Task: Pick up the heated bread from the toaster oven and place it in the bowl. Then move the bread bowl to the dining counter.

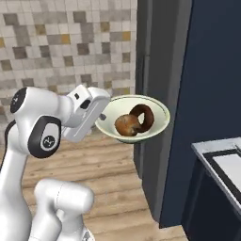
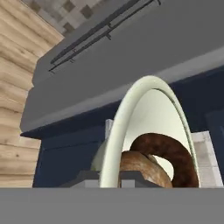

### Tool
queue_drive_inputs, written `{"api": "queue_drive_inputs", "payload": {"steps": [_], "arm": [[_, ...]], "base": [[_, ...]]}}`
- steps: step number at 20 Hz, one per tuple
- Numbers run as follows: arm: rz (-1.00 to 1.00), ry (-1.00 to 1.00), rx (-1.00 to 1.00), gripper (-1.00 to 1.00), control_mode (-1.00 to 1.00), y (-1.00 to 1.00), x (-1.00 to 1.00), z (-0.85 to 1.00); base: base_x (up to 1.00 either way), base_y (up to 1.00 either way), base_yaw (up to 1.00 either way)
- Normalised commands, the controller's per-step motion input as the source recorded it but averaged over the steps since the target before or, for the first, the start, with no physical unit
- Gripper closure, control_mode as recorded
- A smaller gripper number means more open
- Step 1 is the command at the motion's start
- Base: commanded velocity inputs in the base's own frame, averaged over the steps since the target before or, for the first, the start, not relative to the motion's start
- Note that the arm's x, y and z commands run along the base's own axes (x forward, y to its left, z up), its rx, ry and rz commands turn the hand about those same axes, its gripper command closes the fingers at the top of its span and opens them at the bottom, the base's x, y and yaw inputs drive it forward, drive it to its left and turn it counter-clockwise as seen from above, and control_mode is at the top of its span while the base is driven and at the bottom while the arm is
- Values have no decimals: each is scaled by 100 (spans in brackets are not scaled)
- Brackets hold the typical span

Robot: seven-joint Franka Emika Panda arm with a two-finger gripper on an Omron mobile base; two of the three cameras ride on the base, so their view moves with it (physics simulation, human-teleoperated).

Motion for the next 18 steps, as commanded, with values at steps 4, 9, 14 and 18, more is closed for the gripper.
{"api": "queue_drive_inputs", "payload": {"steps": [4,9,14,18], "arm": [[0,0,0,100,100,0,0,0],[0,0,0,100,100,0,0,0],[0,0,0,100,100,0,0,0],[0,0,0,100,100,0,0,0]], "base": [[-9,0,100],[-8,0,100],[-4,0,100],[-1,0,100]]}}
